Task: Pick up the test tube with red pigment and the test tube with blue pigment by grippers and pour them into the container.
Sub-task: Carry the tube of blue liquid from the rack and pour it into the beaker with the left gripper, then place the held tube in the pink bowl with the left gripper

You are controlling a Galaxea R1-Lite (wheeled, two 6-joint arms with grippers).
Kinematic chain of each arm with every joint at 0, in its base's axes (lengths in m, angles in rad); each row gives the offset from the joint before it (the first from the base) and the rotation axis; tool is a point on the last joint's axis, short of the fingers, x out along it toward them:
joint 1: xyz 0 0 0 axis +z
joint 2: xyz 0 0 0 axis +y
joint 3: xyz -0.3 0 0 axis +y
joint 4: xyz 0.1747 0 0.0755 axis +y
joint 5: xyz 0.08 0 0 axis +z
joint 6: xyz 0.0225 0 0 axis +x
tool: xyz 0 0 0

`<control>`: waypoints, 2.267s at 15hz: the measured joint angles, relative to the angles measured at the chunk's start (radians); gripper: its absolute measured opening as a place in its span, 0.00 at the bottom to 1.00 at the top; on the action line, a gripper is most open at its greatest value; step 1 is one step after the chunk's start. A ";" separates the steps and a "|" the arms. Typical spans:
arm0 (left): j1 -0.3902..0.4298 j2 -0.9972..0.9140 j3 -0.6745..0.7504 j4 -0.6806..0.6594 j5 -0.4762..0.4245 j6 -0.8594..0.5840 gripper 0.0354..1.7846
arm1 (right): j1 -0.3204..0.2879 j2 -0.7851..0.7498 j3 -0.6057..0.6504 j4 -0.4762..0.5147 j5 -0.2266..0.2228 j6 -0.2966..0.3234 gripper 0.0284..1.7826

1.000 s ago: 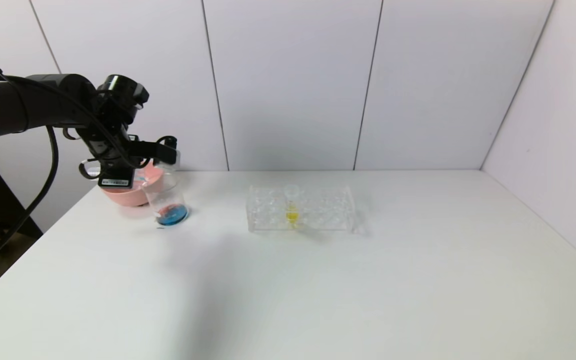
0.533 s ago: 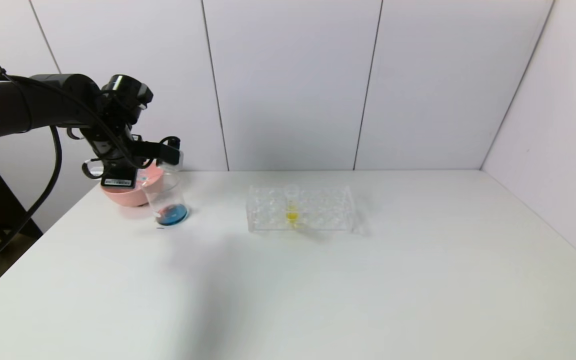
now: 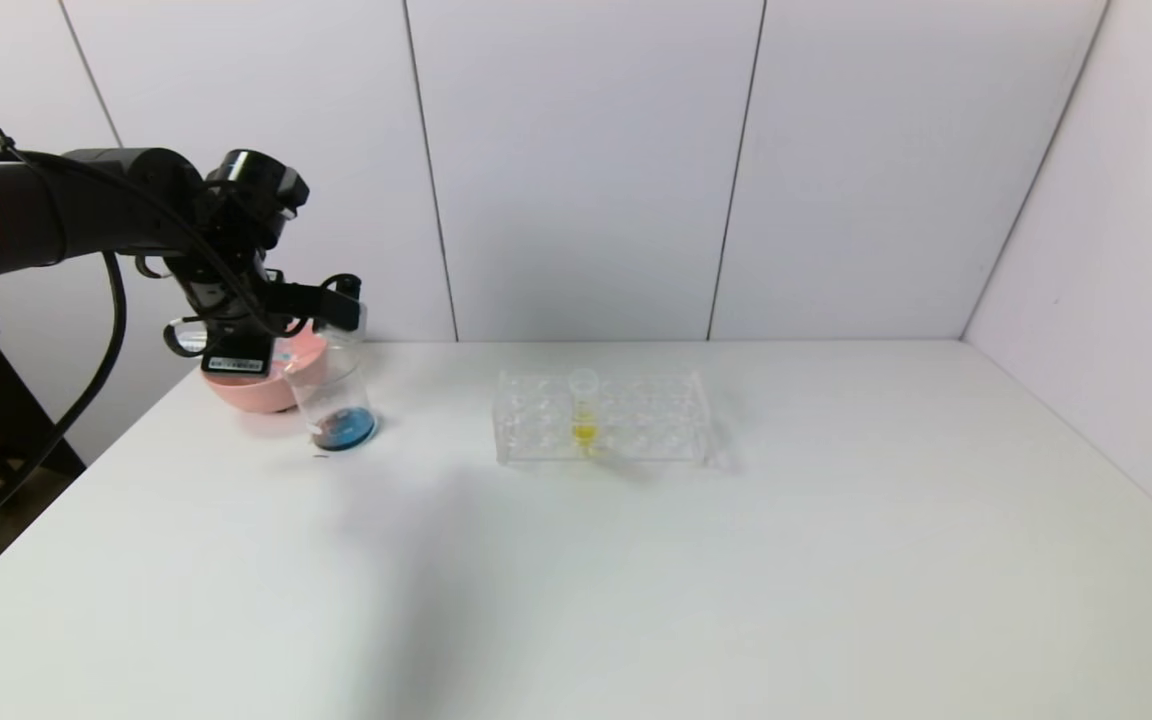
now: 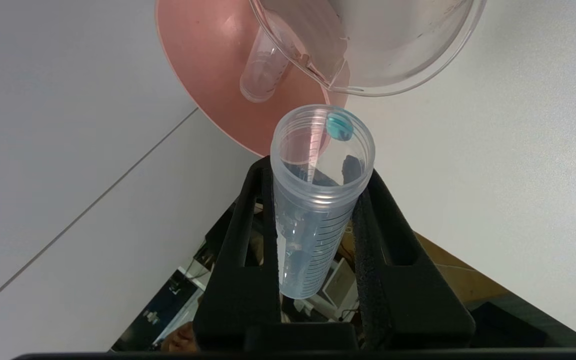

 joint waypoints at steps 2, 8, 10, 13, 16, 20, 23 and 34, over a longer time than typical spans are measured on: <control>-0.002 0.000 0.000 0.000 0.005 0.001 0.23 | -0.001 0.000 0.000 0.000 0.000 0.000 1.00; -0.007 0.001 0.000 0.000 0.032 0.001 0.23 | 0.000 0.000 0.000 0.000 0.000 0.000 1.00; -0.007 0.002 0.000 0.000 0.031 0.001 0.23 | -0.001 0.000 0.000 0.000 0.000 0.000 1.00; -0.008 0.001 0.000 -0.005 0.021 -0.015 0.23 | -0.001 0.000 0.000 0.000 0.000 0.000 1.00; -0.008 -0.003 0.000 -0.031 -0.009 -0.111 0.23 | -0.001 0.000 0.000 0.000 0.000 0.000 1.00; -0.007 -0.031 0.001 -0.078 -0.113 -0.343 0.23 | -0.001 0.000 0.000 0.000 0.000 0.000 1.00; -0.004 -0.059 0.002 -0.092 -0.133 -0.560 0.23 | 0.000 0.000 0.000 0.000 0.000 0.000 1.00; 0.042 -0.108 0.003 -0.485 -0.133 -1.223 0.23 | -0.001 0.000 0.000 0.000 0.000 0.000 1.00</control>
